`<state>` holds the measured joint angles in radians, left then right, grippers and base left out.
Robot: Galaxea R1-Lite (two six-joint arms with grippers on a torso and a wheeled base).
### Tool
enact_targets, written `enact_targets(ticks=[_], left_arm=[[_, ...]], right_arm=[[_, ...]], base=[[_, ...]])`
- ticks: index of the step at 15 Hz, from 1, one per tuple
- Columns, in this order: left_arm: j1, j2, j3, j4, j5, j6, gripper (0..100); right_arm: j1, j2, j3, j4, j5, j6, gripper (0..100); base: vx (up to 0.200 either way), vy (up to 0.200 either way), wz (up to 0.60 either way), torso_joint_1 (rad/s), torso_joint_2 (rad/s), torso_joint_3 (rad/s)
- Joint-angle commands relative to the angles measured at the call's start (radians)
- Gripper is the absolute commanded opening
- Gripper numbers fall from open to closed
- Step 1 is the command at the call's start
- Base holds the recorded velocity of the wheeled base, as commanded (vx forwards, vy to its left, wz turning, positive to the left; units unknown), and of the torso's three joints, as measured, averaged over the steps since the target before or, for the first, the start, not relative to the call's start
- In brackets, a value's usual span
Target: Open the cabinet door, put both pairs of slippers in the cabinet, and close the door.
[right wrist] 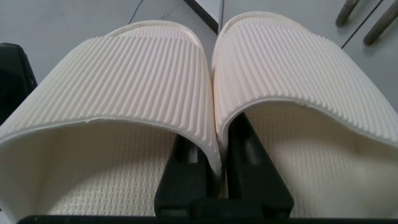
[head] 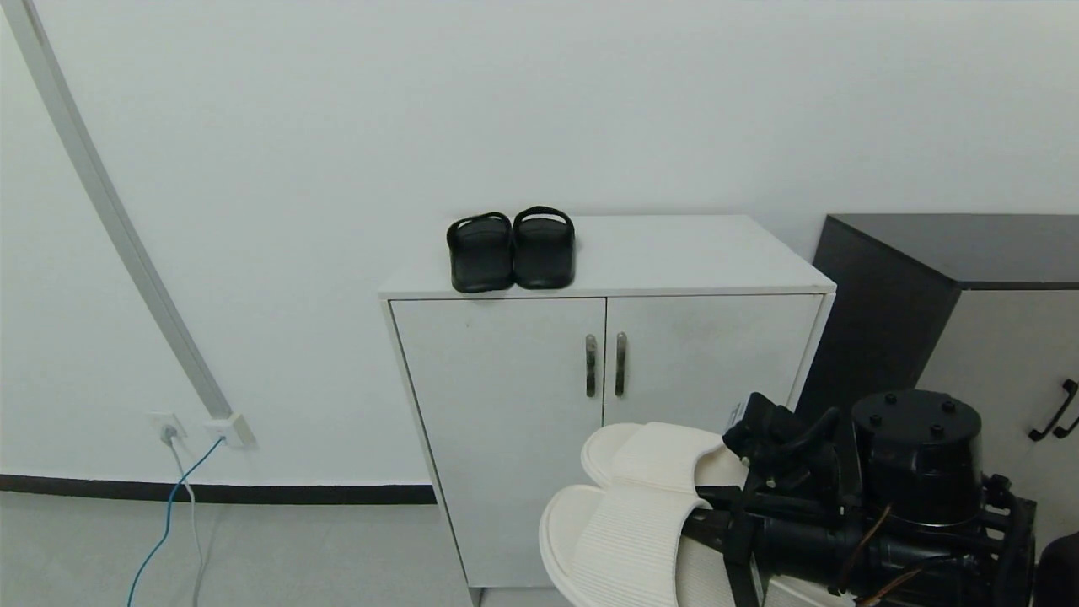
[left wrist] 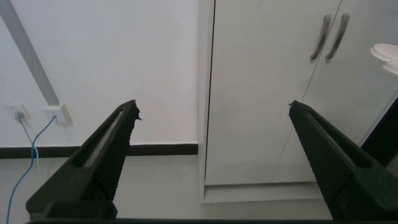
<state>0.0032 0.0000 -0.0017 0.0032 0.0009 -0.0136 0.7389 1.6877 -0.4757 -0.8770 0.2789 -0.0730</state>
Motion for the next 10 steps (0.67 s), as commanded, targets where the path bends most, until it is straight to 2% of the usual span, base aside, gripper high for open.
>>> enact_targets(ticks=[1, 10], left_arm=[[0.0, 0.0, 0.0, 0.0, 0.001, 0.0, 100], [0.0, 0.002, 0.0, 0.0, 0.001, -0.002, 100]], right_arm=[[0.0, 0.004, 0.0, 0.0, 0.0, -0.001, 0], [0.004, 0.004, 0.006, 0.0, 0.0, -0.001, 0]], base=[[0.0, 0.0, 0.0, -0.173, 0.5, 0.32], [0.0, 0.0, 0.0, -0.139, 0.47, 0.337]])
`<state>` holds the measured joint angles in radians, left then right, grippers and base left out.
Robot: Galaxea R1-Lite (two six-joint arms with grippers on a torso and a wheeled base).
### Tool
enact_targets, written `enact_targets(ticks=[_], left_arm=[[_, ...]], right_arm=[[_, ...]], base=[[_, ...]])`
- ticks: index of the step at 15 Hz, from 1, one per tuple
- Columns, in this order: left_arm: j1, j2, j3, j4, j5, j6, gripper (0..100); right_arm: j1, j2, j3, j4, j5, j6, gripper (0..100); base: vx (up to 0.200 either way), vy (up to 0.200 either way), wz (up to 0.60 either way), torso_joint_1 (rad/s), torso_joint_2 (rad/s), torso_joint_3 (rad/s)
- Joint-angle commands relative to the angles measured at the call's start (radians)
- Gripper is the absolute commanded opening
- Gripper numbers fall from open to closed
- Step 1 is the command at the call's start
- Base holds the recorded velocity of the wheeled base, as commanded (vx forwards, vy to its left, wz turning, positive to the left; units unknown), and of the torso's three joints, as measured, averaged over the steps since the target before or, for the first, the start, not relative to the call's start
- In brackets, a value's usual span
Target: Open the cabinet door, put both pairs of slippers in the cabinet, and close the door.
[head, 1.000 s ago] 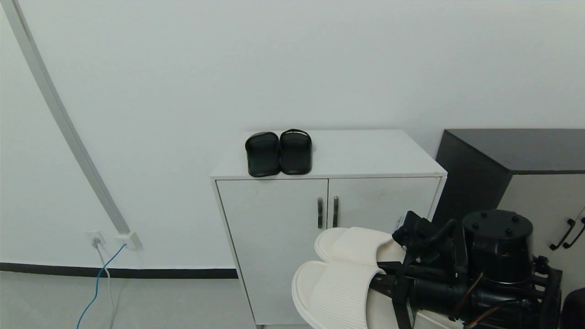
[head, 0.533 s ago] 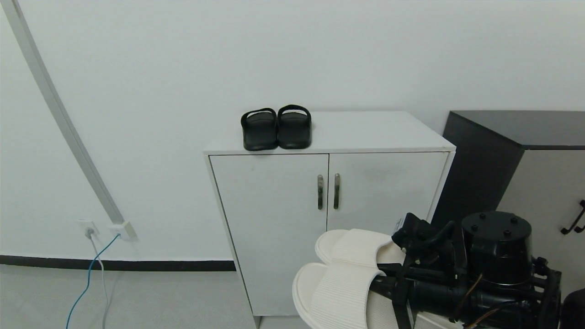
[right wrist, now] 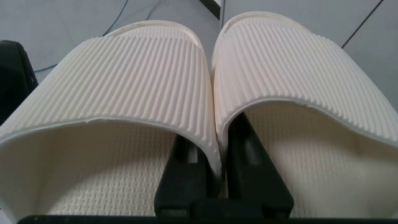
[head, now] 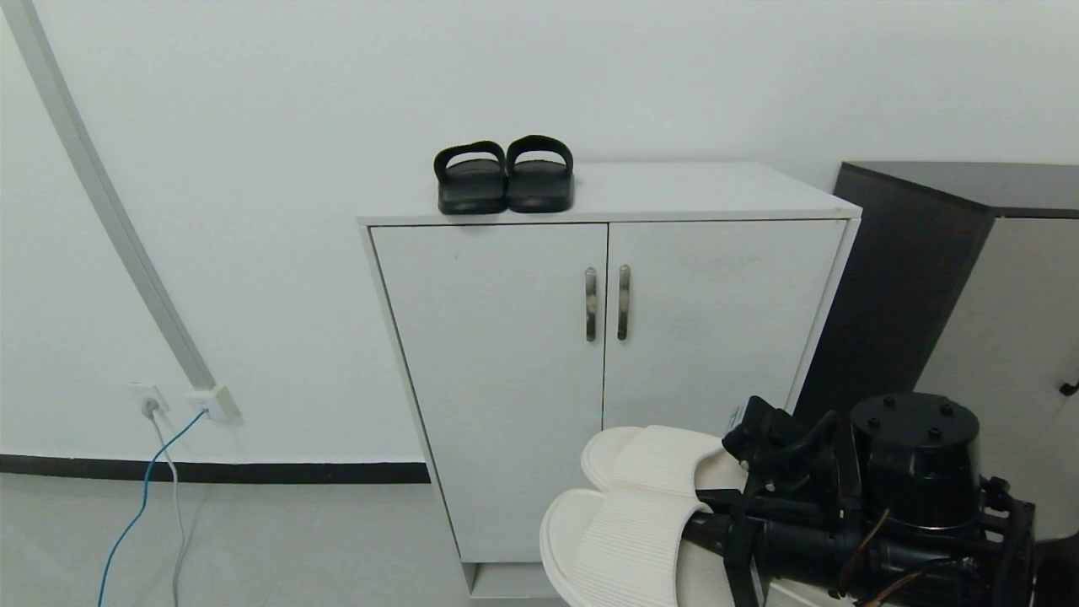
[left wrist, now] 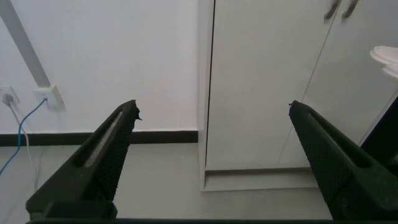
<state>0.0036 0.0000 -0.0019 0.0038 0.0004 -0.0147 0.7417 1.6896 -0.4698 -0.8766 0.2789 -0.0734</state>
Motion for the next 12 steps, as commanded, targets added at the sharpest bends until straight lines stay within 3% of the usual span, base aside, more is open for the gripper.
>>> enact_targets(ticks=[1, 5, 6, 7, 8, 11, 12], left_arm=[[-0.001, 0.0, 0.0, -0.001, 0.001, -0.001, 100], [-0.002, 0.017, -0.027, -0.002, -0.003, 0.009, 100], [-0.011, 0.08, -0.136, 0.001, -0.016, -0.041, 100], [-0.016, 0.15, -0.216, 0.004, -0.046, -0.093, 100], [-0.016, 0.221, -0.247, 0.001, -0.085, -0.091, 100], [-0.016, 0.371, -0.303, -0.015, -0.234, -0.047, 100], [-0.016, 0.465, -0.337, -0.058, -0.316, -0.044, 100]], right_arm=[[0.002, 0.002, 0.002, -0.001, 0.0, 0.0, 0], [0.004, 0.002, 0.003, -0.001, -0.001, 0.0, 0], [0.004, 0.002, 0.005, -0.002, -0.001, 0.0, 0], [0.005, 0.002, 0.008, -0.002, -0.001, 0.0, 0], [0.005, 0.004, 0.008, -0.001, -0.001, 0.0, 0], [0.004, 0.004, 0.008, -0.002, -0.001, 0.0, 0], [0.004, 0.005, 0.008, -0.002, -0.001, 0.0, 0]], base=[[0.0, 0.0, 0.0, -0.09, 0.45, 0.354], [0.0, 0.0, 0.0, -0.043, 0.42, 0.364], [0.0, 0.0, 0.0, 0.007, 0.09, 0.032], [0.0, 0.0, 0.0, 0.0, 0.0, 0.0], [0.0, 0.0, 0.0, 0.0, 0.0, 0.0], [0.0, 0.0, 0.0, 0.0, 0.0, 0.0], [0.0, 0.0, 0.0, 0.0, 0.0, 0.0]])
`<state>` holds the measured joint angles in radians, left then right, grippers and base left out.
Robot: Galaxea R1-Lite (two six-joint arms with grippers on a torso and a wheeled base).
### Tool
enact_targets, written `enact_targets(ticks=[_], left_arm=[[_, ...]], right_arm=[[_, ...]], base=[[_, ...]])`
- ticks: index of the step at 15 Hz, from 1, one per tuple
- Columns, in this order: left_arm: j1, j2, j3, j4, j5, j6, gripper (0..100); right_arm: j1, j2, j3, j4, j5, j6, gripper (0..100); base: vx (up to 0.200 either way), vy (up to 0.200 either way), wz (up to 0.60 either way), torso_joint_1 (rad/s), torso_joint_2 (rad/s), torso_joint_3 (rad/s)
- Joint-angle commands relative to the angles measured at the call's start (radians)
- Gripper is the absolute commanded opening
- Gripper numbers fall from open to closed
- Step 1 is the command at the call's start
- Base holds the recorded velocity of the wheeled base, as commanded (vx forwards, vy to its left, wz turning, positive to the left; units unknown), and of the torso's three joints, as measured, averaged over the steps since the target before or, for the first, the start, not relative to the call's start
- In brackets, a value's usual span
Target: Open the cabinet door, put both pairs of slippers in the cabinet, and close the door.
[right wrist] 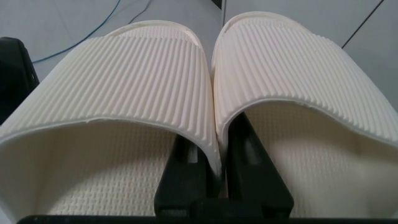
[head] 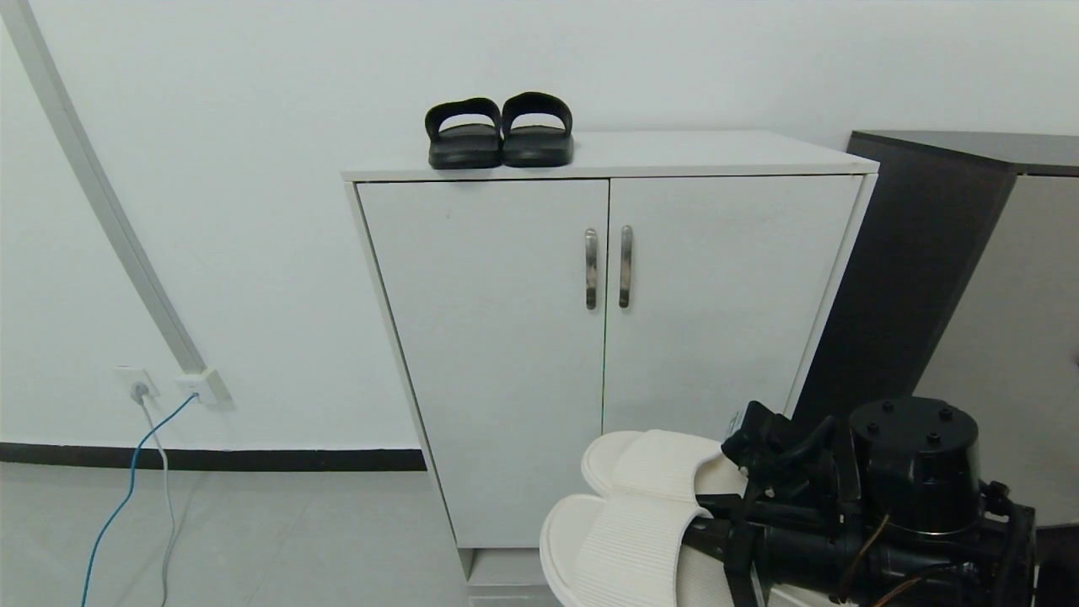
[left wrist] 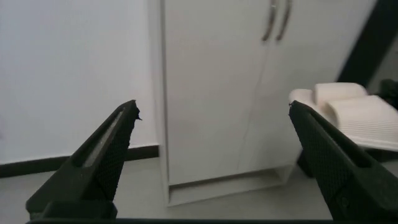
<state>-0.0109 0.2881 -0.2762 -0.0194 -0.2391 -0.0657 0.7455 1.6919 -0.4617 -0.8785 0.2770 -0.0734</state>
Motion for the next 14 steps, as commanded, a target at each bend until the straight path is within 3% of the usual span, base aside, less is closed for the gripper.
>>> enact_targets(ticks=[1, 3, 4, 6, 8, 11, 14], left_arm=[[-0.001, 0.252, -0.077, -0.082, -0.12, 0.009, 100], [-0.001, 0.373, -0.086, -0.171, -0.178, 0.009, 100], [-0.003, 0.502, -0.092, -0.287, -0.216, 0.009, 100], [-0.043, 0.646, -0.112, -0.419, -0.258, 0.009, 100], [-0.141, 0.775, -0.156, -0.488, -0.252, 0.009, 100], [-0.281, 0.898, -0.287, -0.496, -0.201, 0.007, 100], [-0.39, 0.997, -0.385, -0.496, -0.197, 0.001, 100]], right_arm=[[0.002, 0.002, 0.002, 0.001, 0.001, -0.002, 0], [0.002, 0.002, 0.003, 0.0, 0.001, -0.002, 0], [0.002, 0.002, 0.006, 0.0, 0.001, -0.002, 0], [0.002, 0.002, 0.012, 0.0, -0.006, -0.002, 0], [0.002, 0.002, 0.012, 0.001, -0.007, -0.016, 0], [0.0, 0.002, 0.015, 0.0, -0.004, -0.014, 0], [0.0, 0.011, 0.012, 0.0, -0.004, -0.014, 0]], base=[[0.0, 0.0, 0.0, 0.0, 0.0, 0.0], [0.0, 0.0, 0.0, 0.0, 0.0, 0.0], [0.0, 0.0, 0.0, 0.0, 0.0, 0.0], [0.0, 0.0, 0.0, 0.0, 0.0, 0.0], [0.0, 0.0, 0.0, -0.022, 0.11, 0.122], [0.0, 0.0, 0.0, -0.001, 0.02, 0.027], [0.0, 0.0, 0.0, 0.0, 0.0, 0.0]])
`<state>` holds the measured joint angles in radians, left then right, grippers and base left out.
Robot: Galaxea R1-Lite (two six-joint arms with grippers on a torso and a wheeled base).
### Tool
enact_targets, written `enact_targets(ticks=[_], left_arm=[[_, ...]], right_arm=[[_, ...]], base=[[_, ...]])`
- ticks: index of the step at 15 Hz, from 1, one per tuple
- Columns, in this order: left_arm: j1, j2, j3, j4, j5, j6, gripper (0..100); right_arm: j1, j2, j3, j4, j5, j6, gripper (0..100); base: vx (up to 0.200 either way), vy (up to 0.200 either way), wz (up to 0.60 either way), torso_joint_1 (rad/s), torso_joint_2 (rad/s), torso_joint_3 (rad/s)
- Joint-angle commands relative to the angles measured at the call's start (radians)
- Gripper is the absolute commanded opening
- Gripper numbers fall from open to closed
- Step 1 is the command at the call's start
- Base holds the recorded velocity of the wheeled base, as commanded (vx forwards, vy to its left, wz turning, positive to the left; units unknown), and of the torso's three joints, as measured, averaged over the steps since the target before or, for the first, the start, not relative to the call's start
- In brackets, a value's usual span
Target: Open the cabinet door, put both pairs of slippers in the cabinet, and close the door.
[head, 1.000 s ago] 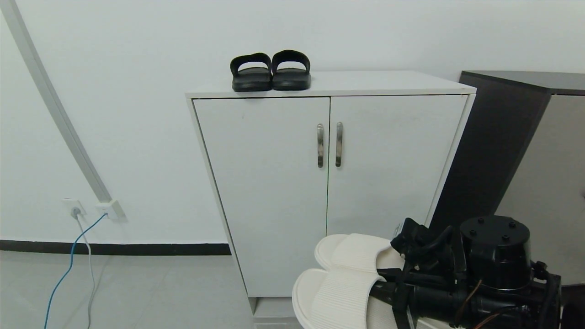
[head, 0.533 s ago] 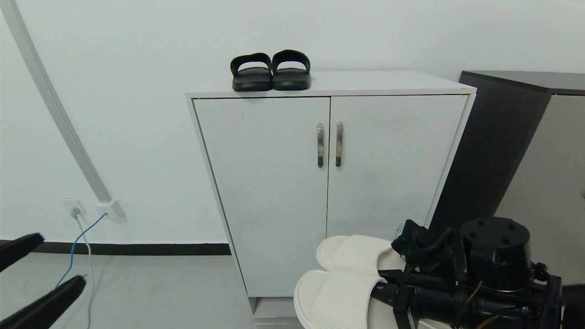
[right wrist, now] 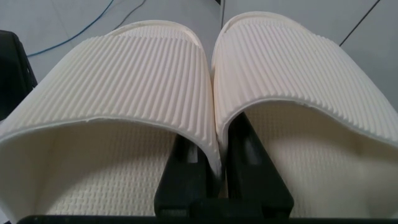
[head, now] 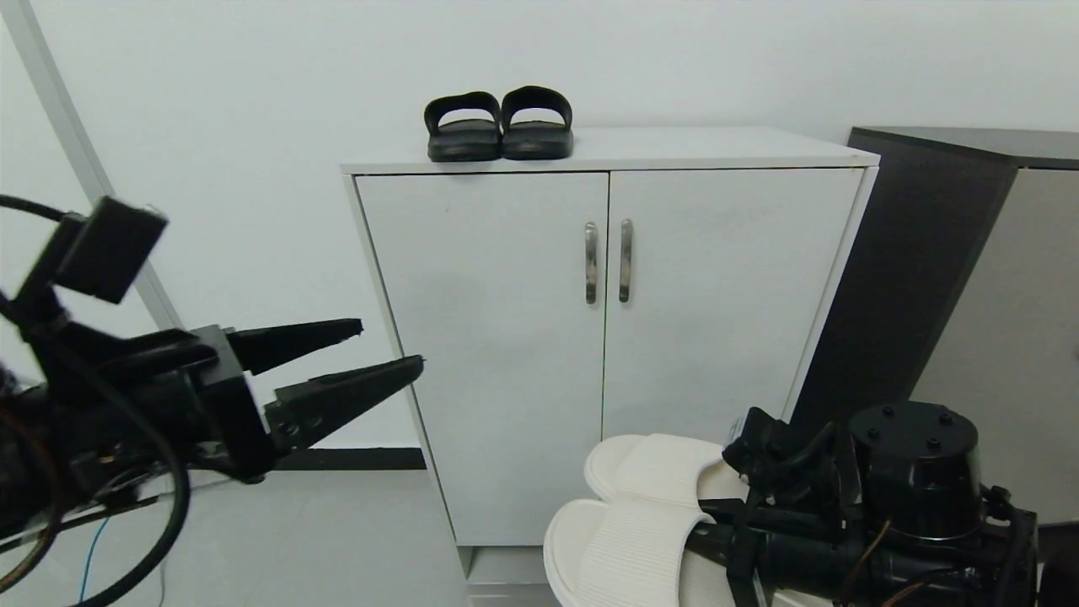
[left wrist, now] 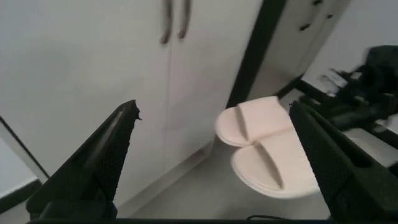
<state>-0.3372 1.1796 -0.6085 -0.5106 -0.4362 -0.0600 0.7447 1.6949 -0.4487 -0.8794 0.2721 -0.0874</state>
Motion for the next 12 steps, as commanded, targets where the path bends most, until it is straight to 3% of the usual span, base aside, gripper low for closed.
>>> enact_targets(ticks=[1, 2, 3, 5, 7, 9, 10, 12], left_arm=[[-0.085, 0.14, -0.079, -0.005, 0.001, -0.009, 100], [-0.094, 0.16, -0.091, -0.005, -0.001, -0.012, 100], [-0.148, 0.292, -0.178, -0.071, -0.007, -0.011, 100], [-0.172, 0.388, -0.223, -0.183, -0.01, -0.031, 100], [-0.235, 0.477, -0.321, -0.189, -0.007, -0.107, 100], [-0.258, 0.543, -0.413, -0.167, -0.009, -0.118, 100], [-0.259, 0.624, -0.519, -0.14, -0.015, -0.116, 100], [-0.253, 0.73, -0.631, -0.12, -0.07, -0.118, 100]], right_arm=[[0.001, 0.012, -0.004, 0.0, -0.001, 0.0, 0], [0.001, 0.012, -0.004, 0.0, -0.001, 0.0, 0], [0.001, 0.012, 0.001, 0.0, -0.001, 0.0, 0], [0.001, 0.012, 0.002, 0.0, -0.001, 0.0, 0], [0.001, 0.012, 0.002, 0.0, -0.001, 0.0, 0], [0.001, 0.011, 0.012, 0.0, -0.001, 0.0, 0], [-0.001, 0.009, 0.016, 0.0, -0.001, 0.0, 0], [-0.001, 0.012, 0.016, 0.0, -0.001, 0.0, 0]], base=[[0.0, 0.0, 0.0, 0.0, 0.0, 0.0], [0.0, 0.0, 0.0, 0.0, 0.0, 0.0], [0.0, 0.0, 0.0, 0.0, 0.0, 0.0], [0.0, 0.0, 0.0, 0.0, 0.0, 0.0], [0.0, 0.0, 0.0, 0.0, 0.0, 0.0], [0.0, 0.0, 0.0, 0.0, 0.0, 0.0], [0.0, 0.0, 0.0, 0.0, 0.0, 0.0], [0.0, 0.0, 0.0, 0.0, 0.0, 0.0]])
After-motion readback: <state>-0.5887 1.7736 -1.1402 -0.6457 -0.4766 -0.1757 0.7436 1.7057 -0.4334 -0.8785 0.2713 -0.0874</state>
